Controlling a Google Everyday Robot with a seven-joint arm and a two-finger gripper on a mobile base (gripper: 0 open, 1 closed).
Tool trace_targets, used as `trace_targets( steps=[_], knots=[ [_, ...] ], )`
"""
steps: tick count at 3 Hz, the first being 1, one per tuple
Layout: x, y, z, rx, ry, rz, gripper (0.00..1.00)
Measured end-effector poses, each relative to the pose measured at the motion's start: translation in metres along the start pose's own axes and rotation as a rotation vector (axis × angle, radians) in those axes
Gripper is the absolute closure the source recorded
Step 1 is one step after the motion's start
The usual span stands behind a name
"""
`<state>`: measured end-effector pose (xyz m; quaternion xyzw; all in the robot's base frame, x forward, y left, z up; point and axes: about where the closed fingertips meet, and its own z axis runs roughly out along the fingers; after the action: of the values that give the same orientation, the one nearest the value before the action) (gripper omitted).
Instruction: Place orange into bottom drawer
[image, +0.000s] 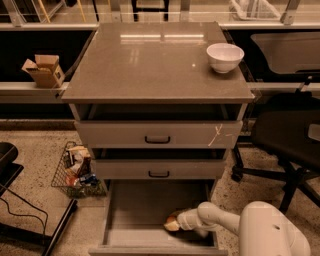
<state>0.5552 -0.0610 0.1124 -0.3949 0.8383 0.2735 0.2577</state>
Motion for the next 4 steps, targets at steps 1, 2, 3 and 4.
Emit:
trace_targets(
  steps=[1, 2, 3, 4],
  knots=[
    [0.0, 0.0, 0.0, 0.0, 0.0, 0.0, 0.14],
    [0.0, 0.0001, 0.0001, 0.0, 0.0, 0.0, 0.0],
    [0.0, 0.0001, 0.0001, 0.0, 0.0, 0.0, 0.0],
    [-0.0089, 0.0091, 0.0004, -0.019, -0.009, -0.018, 0.0]
  ],
)
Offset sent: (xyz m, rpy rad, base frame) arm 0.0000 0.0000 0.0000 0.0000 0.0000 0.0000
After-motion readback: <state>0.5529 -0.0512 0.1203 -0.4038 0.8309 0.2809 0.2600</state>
